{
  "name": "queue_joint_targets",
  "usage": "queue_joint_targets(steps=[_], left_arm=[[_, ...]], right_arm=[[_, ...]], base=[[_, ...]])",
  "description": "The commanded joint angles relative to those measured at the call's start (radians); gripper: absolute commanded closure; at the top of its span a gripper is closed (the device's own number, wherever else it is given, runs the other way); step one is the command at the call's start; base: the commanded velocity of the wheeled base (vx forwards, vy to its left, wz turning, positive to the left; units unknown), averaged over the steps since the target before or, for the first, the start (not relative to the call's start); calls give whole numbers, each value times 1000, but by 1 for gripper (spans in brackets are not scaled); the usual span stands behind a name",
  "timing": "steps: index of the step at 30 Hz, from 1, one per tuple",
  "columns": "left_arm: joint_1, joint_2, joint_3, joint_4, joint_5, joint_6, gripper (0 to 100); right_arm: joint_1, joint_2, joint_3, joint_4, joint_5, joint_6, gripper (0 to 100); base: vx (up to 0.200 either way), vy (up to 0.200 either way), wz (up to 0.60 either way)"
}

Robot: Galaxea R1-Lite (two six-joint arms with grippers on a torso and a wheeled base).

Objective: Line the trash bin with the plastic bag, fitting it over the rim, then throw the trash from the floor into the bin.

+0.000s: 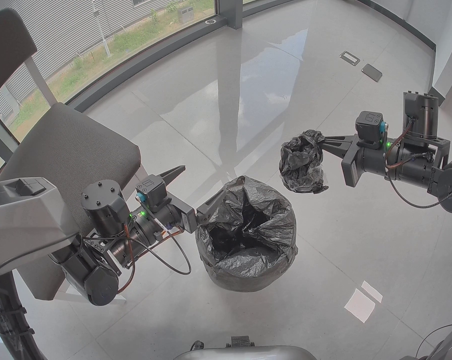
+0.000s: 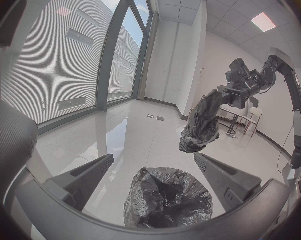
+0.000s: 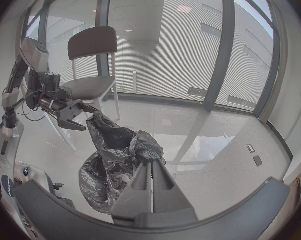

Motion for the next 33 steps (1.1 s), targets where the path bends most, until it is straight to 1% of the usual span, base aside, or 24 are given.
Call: queue_joint_targets(steps=[1, 7, 16, 28, 33], left_arm=[[4, -18, 0, -15, 0, -2, 0], [-4, -43, 0, -13, 2, 0, 0], [-12, -130, 31, -12, 8, 0, 0], [-6, -175, 38, -13, 8, -2, 0], [-6, -186, 54, -13, 3, -2, 0]], right_arm=[[52, -19, 26, 0, 0, 0, 100], [120, -11, 51, 0, -2, 0, 100], [184, -8, 104, -2, -5, 0, 100], [218, 39, 100, -7, -5, 1, 100], [218, 59, 89, -10, -5, 3, 100]], base=[[0, 0, 0], [0, 0, 0], [0, 0, 0], [0, 0, 0], [0, 0, 0]])
